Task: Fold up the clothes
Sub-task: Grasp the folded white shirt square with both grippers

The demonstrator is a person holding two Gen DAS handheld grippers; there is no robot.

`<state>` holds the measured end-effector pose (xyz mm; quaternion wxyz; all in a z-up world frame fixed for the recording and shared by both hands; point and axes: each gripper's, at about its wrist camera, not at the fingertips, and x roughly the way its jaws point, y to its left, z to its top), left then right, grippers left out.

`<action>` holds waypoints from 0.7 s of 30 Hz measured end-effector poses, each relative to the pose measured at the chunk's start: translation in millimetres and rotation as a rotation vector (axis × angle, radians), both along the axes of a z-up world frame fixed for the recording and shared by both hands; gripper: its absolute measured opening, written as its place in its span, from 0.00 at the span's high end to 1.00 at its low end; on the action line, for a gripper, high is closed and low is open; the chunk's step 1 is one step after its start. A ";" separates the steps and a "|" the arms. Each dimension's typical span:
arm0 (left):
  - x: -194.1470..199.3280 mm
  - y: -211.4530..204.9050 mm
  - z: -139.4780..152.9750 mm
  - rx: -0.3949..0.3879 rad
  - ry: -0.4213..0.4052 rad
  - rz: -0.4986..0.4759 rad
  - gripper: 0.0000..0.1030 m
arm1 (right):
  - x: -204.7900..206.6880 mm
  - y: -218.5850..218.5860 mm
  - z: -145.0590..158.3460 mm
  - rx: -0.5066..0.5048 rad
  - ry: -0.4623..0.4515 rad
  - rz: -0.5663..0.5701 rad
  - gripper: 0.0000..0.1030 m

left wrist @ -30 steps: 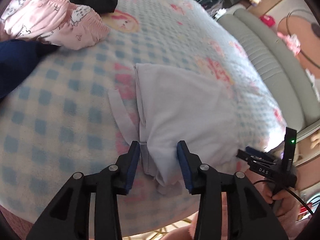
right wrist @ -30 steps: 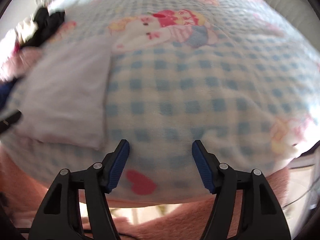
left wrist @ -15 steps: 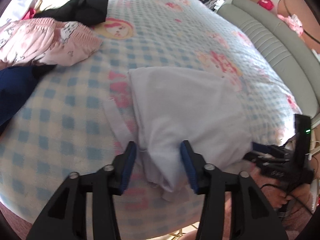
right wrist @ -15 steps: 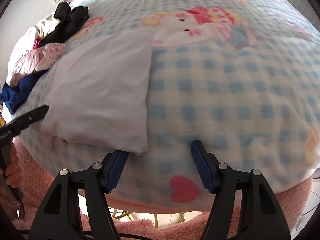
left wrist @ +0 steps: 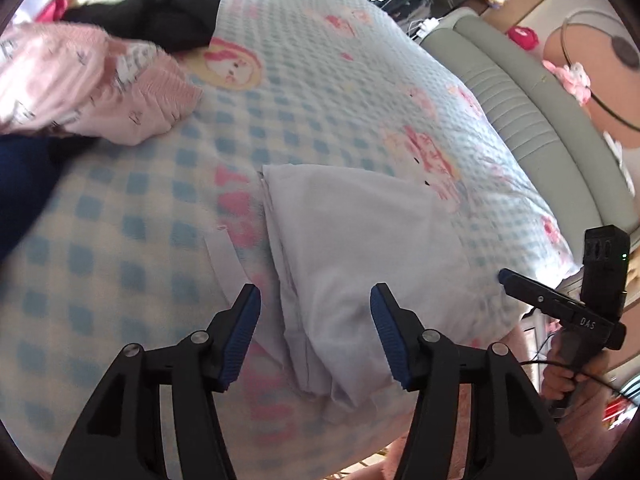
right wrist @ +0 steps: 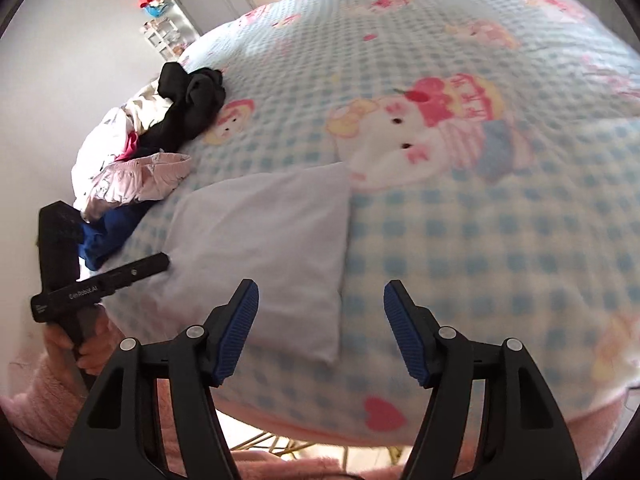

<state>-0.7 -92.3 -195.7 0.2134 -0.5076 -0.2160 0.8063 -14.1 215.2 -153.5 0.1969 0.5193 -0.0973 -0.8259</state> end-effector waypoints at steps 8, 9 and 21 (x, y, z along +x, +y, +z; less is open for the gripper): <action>-26.0 12.6 -42.5 0.159 -0.159 -0.001 0.42 | -50.7 -26.8 -67.1 -0.216 -0.223 0.016 0.36; -25.7 16.2 -36.8 0.136 -0.146 -0.006 0.52 | -46.8 -25.9 -64.8 -0.230 -0.215 0.011 0.46; -66.5 128.2 59.6 0.057 0.026 -0.171 0.68 | -53.4 51.5 46.5 -0.137 0.033 -0.094 0.61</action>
